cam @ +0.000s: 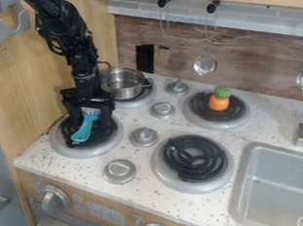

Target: Move the blue objet to the left side of burner

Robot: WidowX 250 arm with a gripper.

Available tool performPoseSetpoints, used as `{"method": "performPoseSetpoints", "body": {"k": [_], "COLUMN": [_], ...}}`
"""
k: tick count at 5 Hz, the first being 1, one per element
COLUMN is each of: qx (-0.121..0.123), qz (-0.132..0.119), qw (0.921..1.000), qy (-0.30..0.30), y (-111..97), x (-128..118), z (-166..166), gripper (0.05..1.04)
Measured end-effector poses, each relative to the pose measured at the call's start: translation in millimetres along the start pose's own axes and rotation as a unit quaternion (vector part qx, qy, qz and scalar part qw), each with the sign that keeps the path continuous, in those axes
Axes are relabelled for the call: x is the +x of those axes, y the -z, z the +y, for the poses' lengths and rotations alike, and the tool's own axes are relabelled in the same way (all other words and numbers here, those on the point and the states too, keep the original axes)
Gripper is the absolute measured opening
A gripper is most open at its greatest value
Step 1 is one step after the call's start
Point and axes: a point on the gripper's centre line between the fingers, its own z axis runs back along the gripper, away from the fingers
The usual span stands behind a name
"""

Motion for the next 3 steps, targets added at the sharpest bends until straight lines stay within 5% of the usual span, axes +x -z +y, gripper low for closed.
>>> {"method": "performPoseSetpoints", "body": {"k": [1, 2, 3], "qx": [-0.001, -0.008, -0.042], "qz": [-0.01, -0.047, -0.059], "qw": [0.9993, 0.9954, 0.9913], "qy": [0.035, 0.083, 0.11], "y": [-30.5, -63.8, -67.3], "x": [-2.0, -4.1, -10.1], "z": [-16.0, -46.1, -61.0], "gripper": [0.999, 0.999, 0.999]}}
